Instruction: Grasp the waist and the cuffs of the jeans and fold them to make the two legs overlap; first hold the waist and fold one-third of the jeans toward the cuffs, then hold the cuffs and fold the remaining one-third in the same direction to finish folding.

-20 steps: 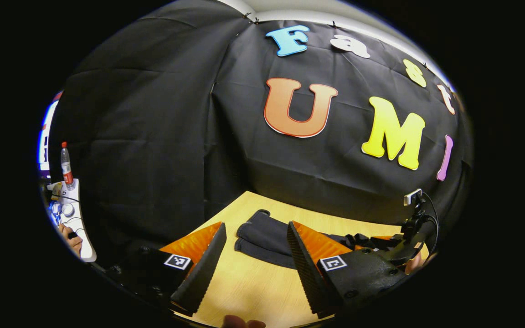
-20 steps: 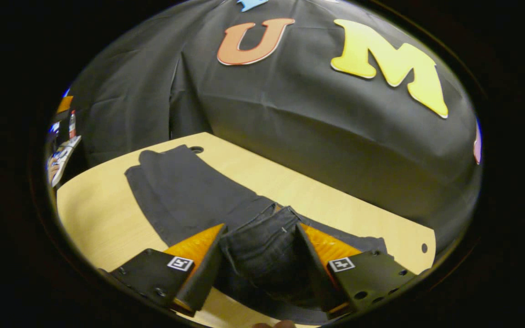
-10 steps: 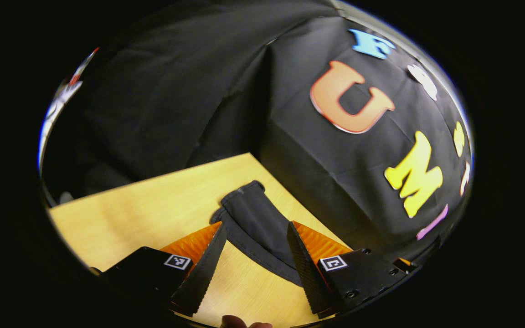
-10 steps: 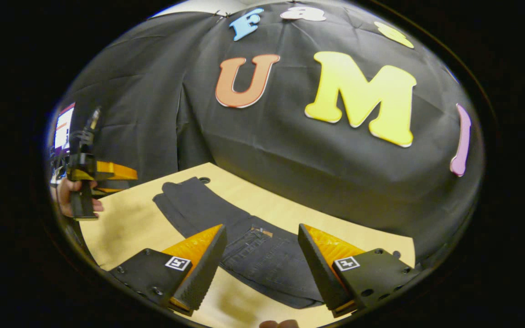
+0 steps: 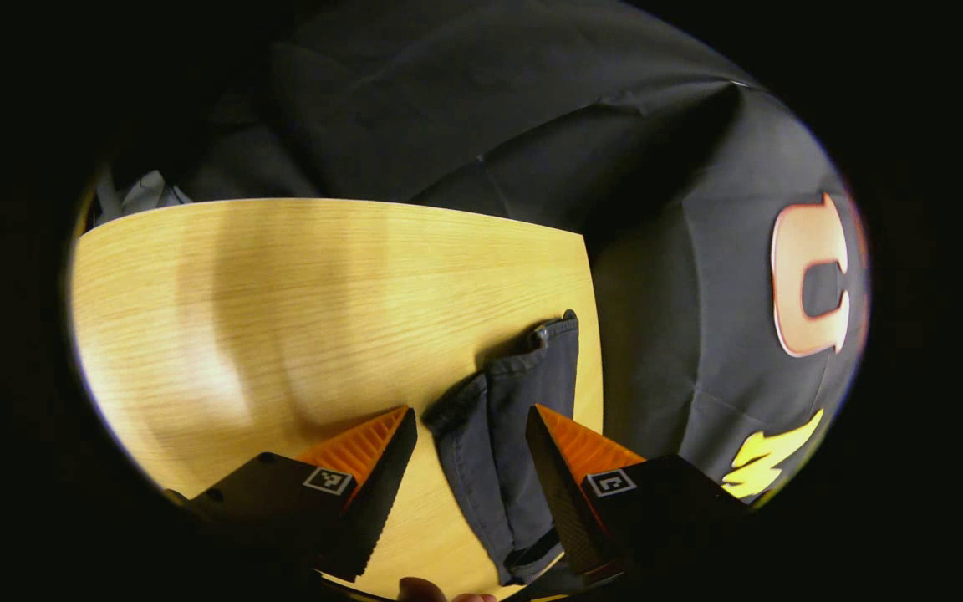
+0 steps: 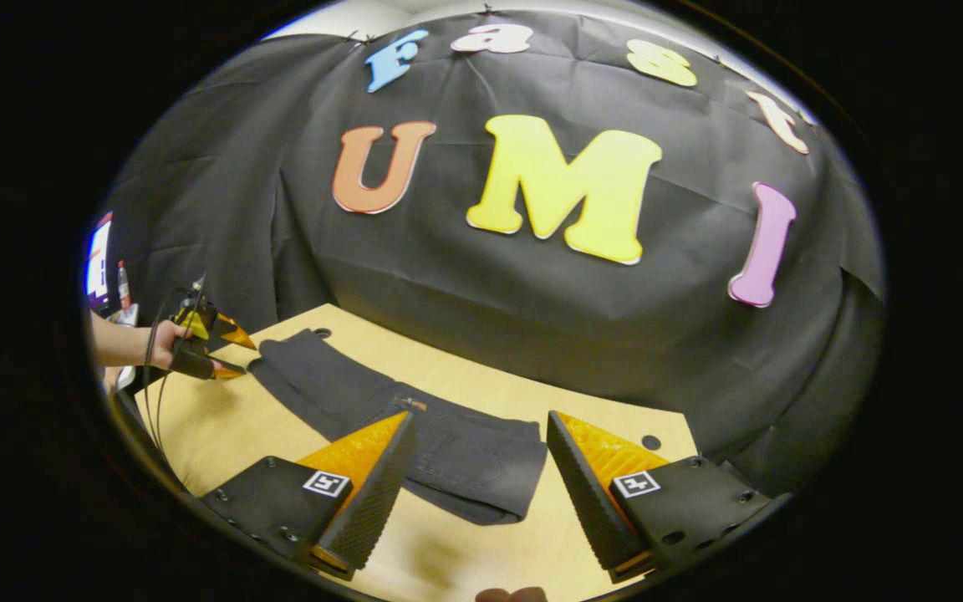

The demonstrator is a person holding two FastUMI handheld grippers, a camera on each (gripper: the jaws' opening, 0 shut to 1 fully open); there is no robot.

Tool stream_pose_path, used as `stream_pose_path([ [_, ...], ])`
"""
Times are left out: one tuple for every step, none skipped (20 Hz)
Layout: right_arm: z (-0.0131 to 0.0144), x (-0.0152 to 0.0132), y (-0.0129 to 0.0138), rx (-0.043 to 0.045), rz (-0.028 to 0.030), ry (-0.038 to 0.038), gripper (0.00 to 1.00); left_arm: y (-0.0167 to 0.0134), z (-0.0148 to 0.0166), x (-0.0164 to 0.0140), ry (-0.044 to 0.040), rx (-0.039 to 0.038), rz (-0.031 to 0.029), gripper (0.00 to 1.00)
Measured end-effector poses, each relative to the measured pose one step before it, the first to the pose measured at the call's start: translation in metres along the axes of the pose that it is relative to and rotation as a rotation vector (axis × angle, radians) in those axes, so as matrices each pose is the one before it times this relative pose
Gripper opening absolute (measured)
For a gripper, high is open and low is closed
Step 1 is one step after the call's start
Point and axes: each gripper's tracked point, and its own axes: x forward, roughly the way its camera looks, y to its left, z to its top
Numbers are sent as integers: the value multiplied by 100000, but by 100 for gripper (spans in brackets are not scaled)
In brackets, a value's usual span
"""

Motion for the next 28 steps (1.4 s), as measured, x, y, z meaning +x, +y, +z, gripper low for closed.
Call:
stream_pose_path([
  [-250, 175, -269, 709, -1368, 103, 98, -154, 110, 149, 773, -2399, 497, 87],
  [-277, 81, -150, 149, -665, 419, 98, -322, -48, 529, 651, -1353, 553, 87],
  [-448, 229, 39, -272, -179, 635, 98, -415, -120, 458, 386, -594, 252, 87],
  [-256, 95, 101, -892, 123, 676, 99, -261, -91, 610, 658, -146, 834, 87],
  [-133, 148, 66, -1098, 104, 345, 99, -607, -123, 189, 511, -527, -166, 87],
  [-154, 110, 140, -876, 228, 328, 99, -626, 129, 125, -146, -44, 7, 87],
  [-282, 170, 82, -537, 307, 534, 99, -532, 29, 44, 283, 804, 102, 87],
  [-199, 148, 136, 8, 515, 665, 99, -88, 184, 115, 136, 1435, 1647, 87],
  [-247, 183, 111, 434, 364, 375, 99, 46, -116, 303, 1712, 1829, 2430, 87],
  [-124, 103, 26, 963, 335, 336, 99, 200, -418, 358, 1690, 1403, 2964, 87],
  [-264, 133, -53, 1376, -20, 481, 99, 36, -253, 439, 1452, 595, 2789, 87],
  [-191, 59, -212, 1491, -416, 666, 99, -48, -124, 423, 506, -219, 2628, 87],
  [-177, 72, -186, 1350, -448, 559, 98, -45, -176, 422, 729, -228, 2570, 87],
  [-298, 2, -347, 817, -835, 410, 99, -411, 47, 364, -421, -163, 1244, 99],
  [-409, -182, -439, 334, -1127, 560, 98, -122, -156, 219, 148, 1276, 2727, 87],
  [-418, -129, -525, 231, -1339, 651, 99, 131, 50, -69, -20, 2945, 2811, 99],
  [-468, -211, -617, 619, -1375, 878, 99, 269, -264, -9, 345, 3873, 2919, 86],
  [-494, -234, -495, 1375, -926, 1022, 99, 77, -294, 279, 129, 3145, 2354, 73],
  [-451, 52, -306, 1746, -1054, 1152, 99, 59, -655, 380, 1445, -102, 278, 78],
  [-273, -95, -321, 1988, -820, 940, 99, -44, -738, 65, 1980, -4266, -1403, 64],
  [-317, -391, -495, 1872, -896, 458, 99, -445, -199, 78, 230, -5019, -2585, 49],
  [-44, -524, -446, 1149, -873, -276, 99, -514, 84, -231, -241, -2234, -2426, 35],
  [-107, -498, -332, 535, -982, -562, 99, -636, 15, -358, -281, -722, -2489, 25],
  [-26, -473, -112, 408, -391, -508, 98, -261, -71, -377, -749, 200, -2300, 23],
  [-185, -554, -77, 233, 93, -223, 98, -434, 101, -475, -1024, 569, -2204, 17],
  [-189, -353, -122, -121, -264, 22, 98, -816, -65, -209, -1061, 804, -3414, 16],
  [-124, -369, -91, -59, 41, 66, 99, -910, -55, -429, -1244, 1607, -3185, 12],
  [-63, -391, -135, -82, -167, 36, 98, -1094, -283, -577, -1597, 2740, -3314, 10],
])
